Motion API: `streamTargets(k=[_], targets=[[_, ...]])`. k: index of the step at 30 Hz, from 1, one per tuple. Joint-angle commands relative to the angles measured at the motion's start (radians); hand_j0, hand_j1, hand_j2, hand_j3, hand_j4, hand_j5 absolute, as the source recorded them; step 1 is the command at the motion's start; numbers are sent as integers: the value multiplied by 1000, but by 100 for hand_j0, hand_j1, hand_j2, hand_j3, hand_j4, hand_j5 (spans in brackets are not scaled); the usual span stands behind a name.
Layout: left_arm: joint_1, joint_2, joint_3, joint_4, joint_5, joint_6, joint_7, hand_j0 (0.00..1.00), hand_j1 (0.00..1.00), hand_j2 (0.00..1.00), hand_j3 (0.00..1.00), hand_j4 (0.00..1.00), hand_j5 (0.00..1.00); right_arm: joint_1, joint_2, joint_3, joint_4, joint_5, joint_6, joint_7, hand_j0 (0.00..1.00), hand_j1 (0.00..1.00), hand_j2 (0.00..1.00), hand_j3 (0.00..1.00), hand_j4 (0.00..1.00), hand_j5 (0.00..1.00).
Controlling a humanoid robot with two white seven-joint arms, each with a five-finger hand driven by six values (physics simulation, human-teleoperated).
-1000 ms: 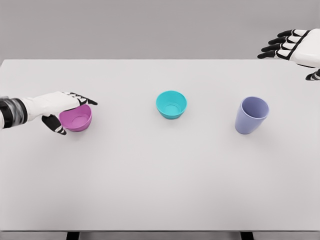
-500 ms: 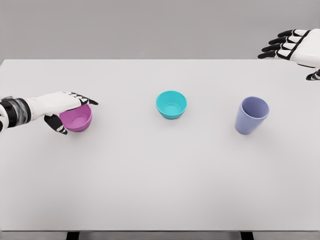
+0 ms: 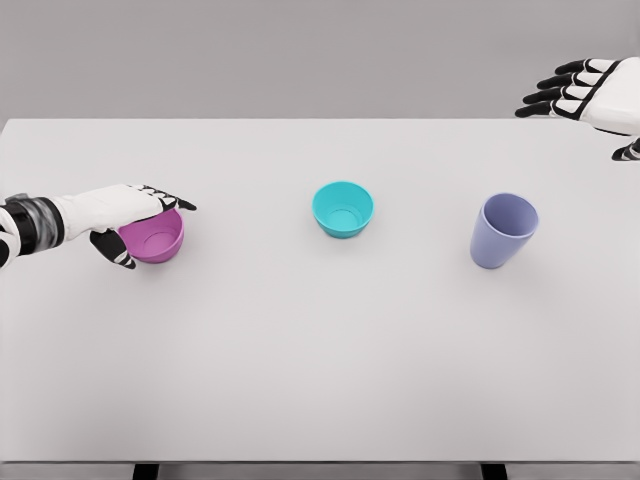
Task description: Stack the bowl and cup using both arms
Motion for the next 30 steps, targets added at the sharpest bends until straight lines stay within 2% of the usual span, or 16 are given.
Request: streamTargets(k=[1,9,15,22,30], targets=[[0,0,0,1,0,0,0,100,100,100,100,100,100,0,-1,0,0,-4,3,-1,100,100,100,100,100,100],[0,0,-7,17,0,-1,0,100,100,100,100,100,100,0,-4,0,0,-4,3,-1,100,100,100,100,100,100],[-2,0,-7,23,-1,0,0,84,84,84,84,84,84,0,-6,0,0,-4,3,-1,100,100,100,100,100,100],[-2,0,-6,23,0,0,0,76,76,76,76,76,76,5,-4,0,0,-4,3,-1,100,100,100,100,100,100],[-35,0,-6,4,10,-1,0,74,74,74,74,74,74,5,-7,0,0,-4,3,-1,100,100,100,100,100,100]])
